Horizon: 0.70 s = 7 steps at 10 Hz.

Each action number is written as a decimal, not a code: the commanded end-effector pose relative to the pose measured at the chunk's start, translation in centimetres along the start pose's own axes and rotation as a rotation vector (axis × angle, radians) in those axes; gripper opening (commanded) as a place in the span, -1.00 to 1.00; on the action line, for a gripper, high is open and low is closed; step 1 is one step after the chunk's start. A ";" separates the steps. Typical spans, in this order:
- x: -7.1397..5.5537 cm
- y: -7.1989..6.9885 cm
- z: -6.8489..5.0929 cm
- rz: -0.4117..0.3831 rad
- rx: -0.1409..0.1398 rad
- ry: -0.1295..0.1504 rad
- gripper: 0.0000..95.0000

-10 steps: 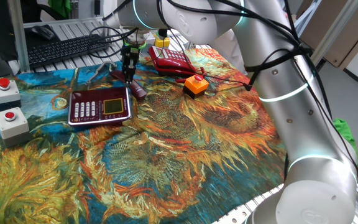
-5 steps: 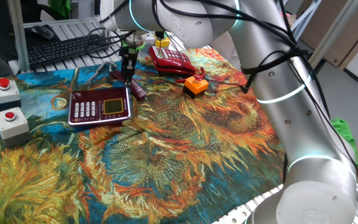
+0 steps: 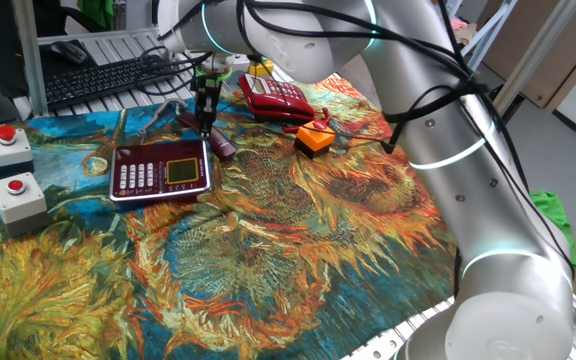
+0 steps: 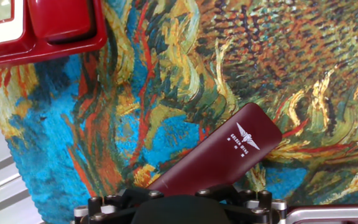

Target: Place the handset of the telephone on the corresponding phone cradle

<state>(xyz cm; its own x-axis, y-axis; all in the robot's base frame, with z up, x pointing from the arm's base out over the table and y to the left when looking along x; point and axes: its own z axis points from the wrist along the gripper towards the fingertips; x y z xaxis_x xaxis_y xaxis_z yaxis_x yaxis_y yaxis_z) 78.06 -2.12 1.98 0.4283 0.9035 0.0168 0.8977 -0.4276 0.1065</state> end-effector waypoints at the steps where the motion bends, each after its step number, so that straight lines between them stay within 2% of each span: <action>1: -0.1 0.1 0.2 0.002 0.002 0.002 0.60; 7: -0.5 0.3 0.8 -0.002 0.006 -0.007 0.60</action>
<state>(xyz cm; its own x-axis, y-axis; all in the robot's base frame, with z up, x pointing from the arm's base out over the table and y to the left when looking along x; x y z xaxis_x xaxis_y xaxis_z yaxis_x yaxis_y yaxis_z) 78.31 -2.78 1.22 0.4268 0.9043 0.0090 0.8992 -0.4254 0.1020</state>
